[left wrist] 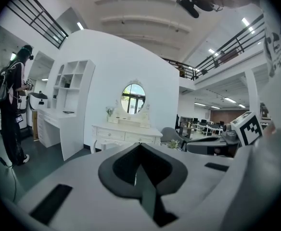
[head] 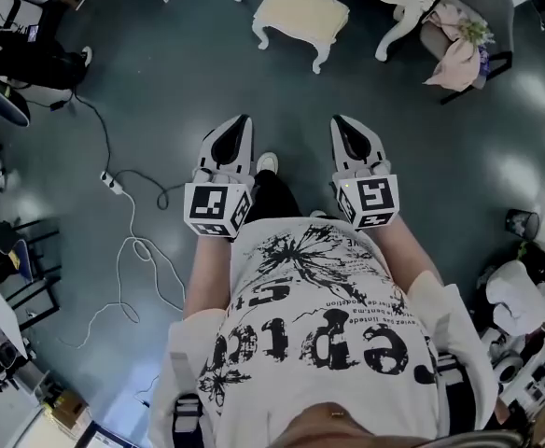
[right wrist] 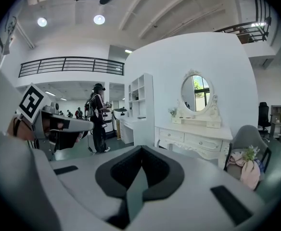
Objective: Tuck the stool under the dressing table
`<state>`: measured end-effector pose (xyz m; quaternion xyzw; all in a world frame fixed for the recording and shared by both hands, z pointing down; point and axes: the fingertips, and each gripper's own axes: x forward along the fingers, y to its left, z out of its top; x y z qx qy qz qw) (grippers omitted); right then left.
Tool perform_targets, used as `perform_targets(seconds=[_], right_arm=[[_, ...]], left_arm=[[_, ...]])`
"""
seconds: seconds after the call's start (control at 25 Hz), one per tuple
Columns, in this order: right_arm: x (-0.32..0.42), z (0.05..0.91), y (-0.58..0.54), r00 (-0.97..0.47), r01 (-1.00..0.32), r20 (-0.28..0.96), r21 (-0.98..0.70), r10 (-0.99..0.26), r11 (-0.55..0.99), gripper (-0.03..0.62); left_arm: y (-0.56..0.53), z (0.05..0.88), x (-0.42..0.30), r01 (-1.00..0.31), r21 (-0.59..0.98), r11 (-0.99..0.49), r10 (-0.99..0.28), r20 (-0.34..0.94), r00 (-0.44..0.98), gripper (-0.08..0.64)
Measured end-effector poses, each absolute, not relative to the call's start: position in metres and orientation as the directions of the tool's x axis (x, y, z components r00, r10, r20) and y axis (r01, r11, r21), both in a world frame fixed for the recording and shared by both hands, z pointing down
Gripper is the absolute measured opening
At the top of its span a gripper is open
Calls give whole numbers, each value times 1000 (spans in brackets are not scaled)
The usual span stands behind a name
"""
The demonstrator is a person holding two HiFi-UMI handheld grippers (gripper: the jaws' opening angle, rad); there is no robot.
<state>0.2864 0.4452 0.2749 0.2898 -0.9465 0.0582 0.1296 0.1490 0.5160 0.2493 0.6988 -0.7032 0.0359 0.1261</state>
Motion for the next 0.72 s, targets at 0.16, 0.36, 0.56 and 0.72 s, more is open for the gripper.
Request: perform_targets(seconds=[0.16, 0.36, 0.56, 0.72], right_arm=[[231, 265, 402, -776, -595, 277, -25, -567, 803, 18], [180, 253, 361, -746, -634, 284, -26, -602, 773, 18], [153, 247, 327, -714, -672, 283, -17, -641, 741, 18], [144, 255, 284, -697, -687, 290, -9, -656, 726, 18]], left_arm=[[472, 246, 92, -995, 97, -27, -971, 236, 50, 20], [428, 240, 41, -990, 98, -98, -961, 250, 120, 20], [385, 235, 7, -985, 96, -144, -954, 253, 164, 20], [336, 244, 3, -978, 97, -183, -943, 265, 202, 20]])
